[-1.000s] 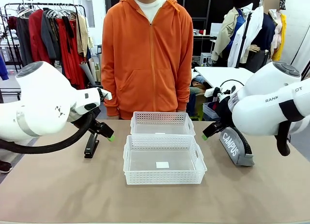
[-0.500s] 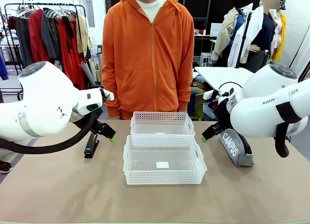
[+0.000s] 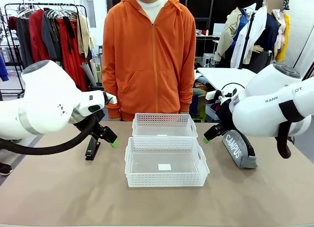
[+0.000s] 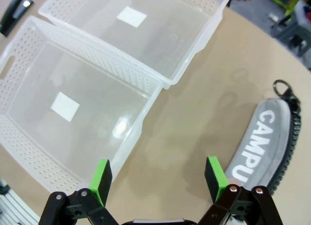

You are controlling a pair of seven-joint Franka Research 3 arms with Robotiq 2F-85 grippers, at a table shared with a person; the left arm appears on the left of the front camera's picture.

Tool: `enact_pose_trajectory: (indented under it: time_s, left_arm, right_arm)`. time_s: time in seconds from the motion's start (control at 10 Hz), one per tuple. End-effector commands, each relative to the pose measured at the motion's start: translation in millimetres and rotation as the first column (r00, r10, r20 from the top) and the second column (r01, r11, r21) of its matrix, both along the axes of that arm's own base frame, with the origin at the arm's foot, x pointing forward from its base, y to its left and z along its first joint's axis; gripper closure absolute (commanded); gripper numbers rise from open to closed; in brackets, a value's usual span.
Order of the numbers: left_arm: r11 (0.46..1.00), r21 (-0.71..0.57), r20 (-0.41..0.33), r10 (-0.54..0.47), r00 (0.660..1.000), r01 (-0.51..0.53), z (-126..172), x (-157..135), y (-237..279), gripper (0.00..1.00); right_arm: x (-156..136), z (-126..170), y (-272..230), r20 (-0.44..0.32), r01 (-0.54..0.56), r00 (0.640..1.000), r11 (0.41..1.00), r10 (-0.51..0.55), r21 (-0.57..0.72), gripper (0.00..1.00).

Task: Distribute items into two baskets.
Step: Pick up the Pencil pouch that the person points to.

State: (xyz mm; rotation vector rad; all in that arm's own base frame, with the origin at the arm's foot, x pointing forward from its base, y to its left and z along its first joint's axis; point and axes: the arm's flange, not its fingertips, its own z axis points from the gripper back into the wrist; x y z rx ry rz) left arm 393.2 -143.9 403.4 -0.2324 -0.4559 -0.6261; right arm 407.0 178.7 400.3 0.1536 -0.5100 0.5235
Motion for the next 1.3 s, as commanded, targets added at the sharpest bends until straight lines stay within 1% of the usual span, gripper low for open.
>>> enact_pose_trajectory:
  time_s: [0.0,0.1,0.2,0.3,0.4,0.5,0.6,0.7,0.8,0.9,1.0,1.1,1.2]
  left_arm:
    - [1.000,0.001,-0.120,-0.018,0.993,0.018,20,14,7,0.00]
    - [0.999,-0.033,-0.180,-0.001,0.984,-0.005,30,19,11,0.00]
    - [0.998,-0.063,-0.193,0.001,0.981,-0.014,38,27,18,0.00]
    - [0.988,-0.145,-0.221,0.020,0.975,-0.053,48,31,22,0.00]
    - [0.964,-0.240,-0.257,0.049,0.965,-0.113,54,38,27,0.00]
    - [0.925,-0.363,-0.258,0.015,0.966,-0.111,57,43,34,0.00]
    - [0.875,-0.464,-0.265,0.015,0.964,-0.142,58,46,40,0.00]
    - [0.809,-0.564,-0.299,-0.013,0.954,-0.166,57,50,48,0.00]
    - [0.743,-0.637,-0.335,-0.028,0.942,-0.205,55,53,53,0.00]
    - [0.691,-0.686,-0.357,-0.047,0.933,-0.227,53,54,56,0.00]
    - [0.664,-0.716,-0.358,-0.083,0.930,-0.216,51,53,58,0.00]
    - [0.742,-0.635,-0.336,-0.012,0.942,-0.216,64,45,52,0.00]
    - [0.742,-0.635,-0.336,-0.012,0.942,-0.216,64,45,52,0.00]
  right_arm:
    - [11,18,-3,-0.057,-0.004,0.998,0.996,0.009,0.091,0.00]
    - [15,28,-5,-0.089,0.006,0.996,0.991,0.006,0.136,0.00]
    - [21,35,-4,-0.126,0.018,0.992,0.979,0.008,0.202,0.00]
    - [28,44,-7,-0.178,0.043,0.984,0.957,0.009,0.288,0.00]
    - [38,51,-12,-0.229,0.071,0.973,0.926,0.016,0.370,0.00]
    - [46,56,-19,-0.275,0.107,0.961,0.882,0.026,0.460,0.00]
    - [52,59,-26,-0.302,0.127,0.952,0.845,0.042,0.519,0.00]
    - [55,58,-32,-0.308,0.140,0.950,0.806,0.055,0.575,0.00]
    - [60,57,-39,-0.303,0.150,0.951,0.761,0.063,0.630,0.00]
    - [64,55,-46,-0.295,0.159,0.953,0.716,0.068,0.680,0.00]
    - [66,54,-50,-0.265,0.151,0.962,0.688,0.062,0.710,0.00]
    - [54,65,-45,-0.320,0.176,0.946,0.758,0.045,0.628,0.00]
    - [54,65,-45,-0.320,0.176,0.946,0.758,0.045,0.628,0.00]
